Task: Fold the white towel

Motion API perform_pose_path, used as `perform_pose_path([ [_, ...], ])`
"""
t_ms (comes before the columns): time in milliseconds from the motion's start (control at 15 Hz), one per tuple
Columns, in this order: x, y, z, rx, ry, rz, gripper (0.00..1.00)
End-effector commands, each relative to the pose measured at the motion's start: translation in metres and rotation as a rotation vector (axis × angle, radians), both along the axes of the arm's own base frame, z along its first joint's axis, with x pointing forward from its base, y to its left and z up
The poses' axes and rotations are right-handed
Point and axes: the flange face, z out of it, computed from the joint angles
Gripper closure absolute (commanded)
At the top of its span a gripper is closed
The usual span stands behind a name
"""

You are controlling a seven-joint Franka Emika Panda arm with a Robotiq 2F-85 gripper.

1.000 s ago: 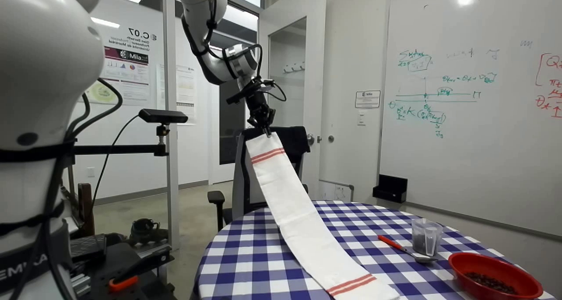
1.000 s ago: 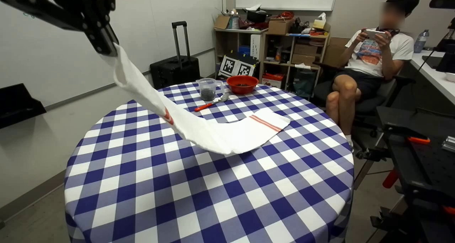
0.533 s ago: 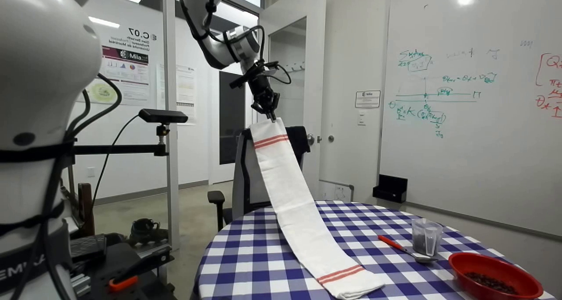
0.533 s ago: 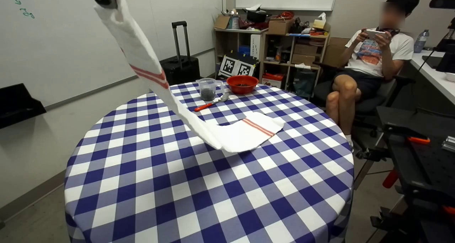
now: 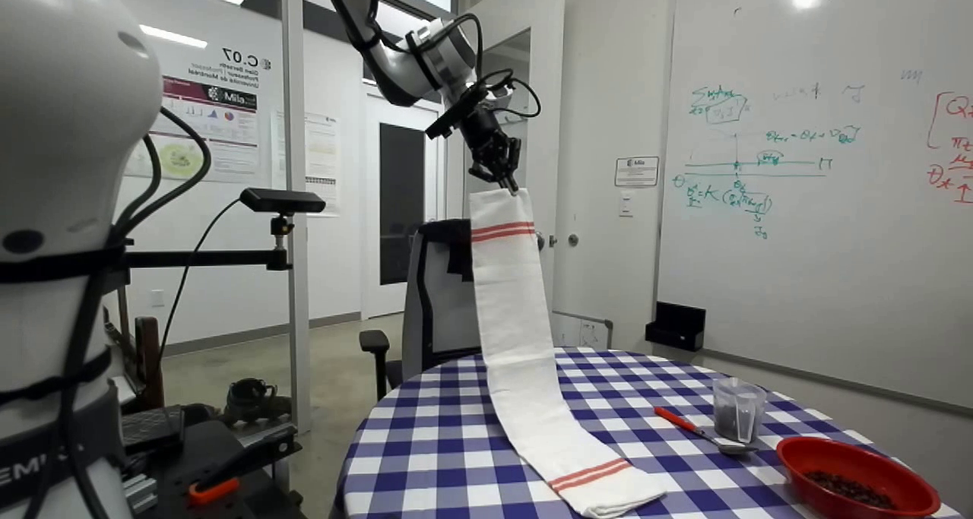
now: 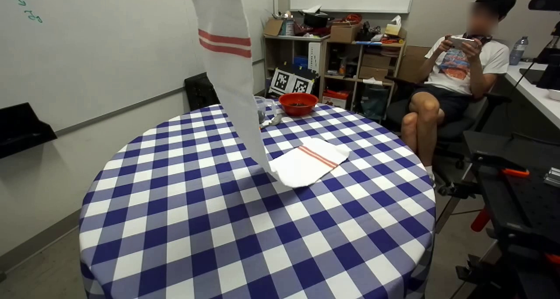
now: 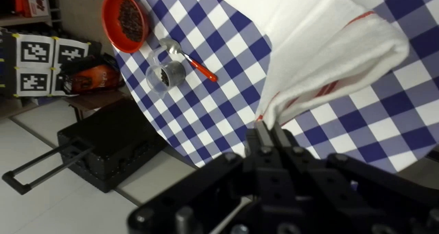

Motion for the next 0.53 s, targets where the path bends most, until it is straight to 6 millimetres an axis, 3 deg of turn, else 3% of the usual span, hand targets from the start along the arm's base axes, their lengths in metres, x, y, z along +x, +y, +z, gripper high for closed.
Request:
perform_pose_path([
  [0,-0.025,-0.043,-0.001,-0.082,0.032,-0.016,0.99],
  [467,-0.064,-0.117,0.011,-0.245,0.052,-0.084,0.99],
])
